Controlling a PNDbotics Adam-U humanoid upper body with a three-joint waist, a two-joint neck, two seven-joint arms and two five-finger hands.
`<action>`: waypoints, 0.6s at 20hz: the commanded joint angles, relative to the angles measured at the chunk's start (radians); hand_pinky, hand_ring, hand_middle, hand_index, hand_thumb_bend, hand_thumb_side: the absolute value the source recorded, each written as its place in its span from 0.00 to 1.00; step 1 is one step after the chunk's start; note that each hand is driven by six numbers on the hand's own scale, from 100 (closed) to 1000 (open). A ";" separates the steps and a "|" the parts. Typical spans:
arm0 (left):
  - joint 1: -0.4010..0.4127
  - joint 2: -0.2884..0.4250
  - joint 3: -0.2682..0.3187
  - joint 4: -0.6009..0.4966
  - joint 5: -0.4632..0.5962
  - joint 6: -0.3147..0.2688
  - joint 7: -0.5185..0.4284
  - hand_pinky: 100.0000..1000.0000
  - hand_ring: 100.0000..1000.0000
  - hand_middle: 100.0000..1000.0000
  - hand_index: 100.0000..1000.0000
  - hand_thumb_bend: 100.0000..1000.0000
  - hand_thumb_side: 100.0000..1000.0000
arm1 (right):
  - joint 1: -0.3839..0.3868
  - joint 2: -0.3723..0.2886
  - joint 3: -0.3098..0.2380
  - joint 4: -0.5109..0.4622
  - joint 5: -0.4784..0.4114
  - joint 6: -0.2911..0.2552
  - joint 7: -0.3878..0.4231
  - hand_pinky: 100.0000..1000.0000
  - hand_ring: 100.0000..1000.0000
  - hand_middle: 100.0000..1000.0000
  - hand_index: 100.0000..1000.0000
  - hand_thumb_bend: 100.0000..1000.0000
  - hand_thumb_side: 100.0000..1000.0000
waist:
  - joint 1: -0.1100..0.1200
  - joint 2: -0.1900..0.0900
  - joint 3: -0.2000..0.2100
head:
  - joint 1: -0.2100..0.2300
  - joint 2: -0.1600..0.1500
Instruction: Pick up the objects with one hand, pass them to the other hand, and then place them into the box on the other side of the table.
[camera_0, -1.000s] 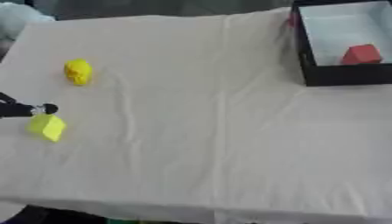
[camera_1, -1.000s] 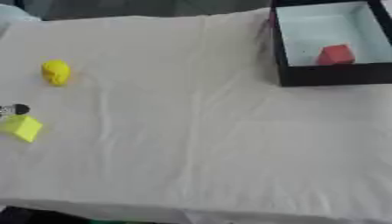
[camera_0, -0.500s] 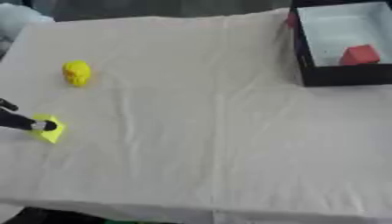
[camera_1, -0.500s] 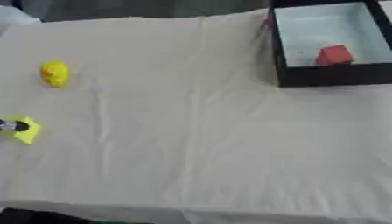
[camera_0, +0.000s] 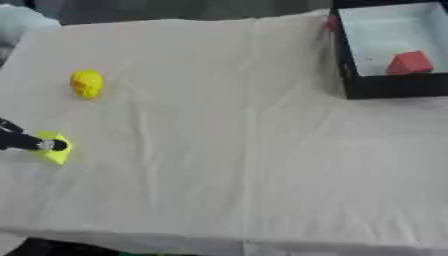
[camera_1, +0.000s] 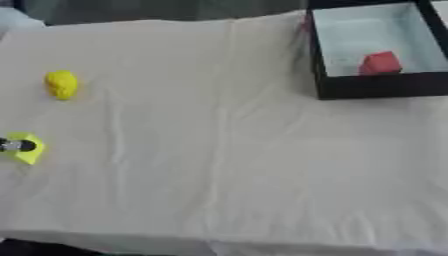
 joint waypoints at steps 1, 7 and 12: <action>-0.016 0.025 0.012 0.010 -0.015 0.000 -0.007 0.74 0.78 0.71 0.77 0.80 0.19 | -0.008 -0.035 -0.003 -0.005 0.006 -0.009 -0.001 1.00 1.00 0.99 0.94 0.00 0.27 | -0.005 -0.021 0.001 | 0.006 -0.010; -0.018 0.015 0.013 0.025 -0.023 0.000 -0.018 0.74 0.78 0.71 0.76 0.80 0.19 | -0.004 -0.032 -0.002 0.000 0.015 -0.014 -0.006 1.00 1.00 0.99 0.94 0.00 0.26 | -0.007 -0.021 -0.001 | 0.006 -0.010; -0.018 0.009 0.008 0.045 -0.033 0.000 -0.033 0.75 0.78 0.71 0.75 0.80 0.19 | -0.005 -0.031 -0.002 0.001 0.018 -0.014 -0.007 1.00 1.00 0.99 0.94 0.00 0.26 | -0.006 -0.020 -0.002 | 0.007 -0.011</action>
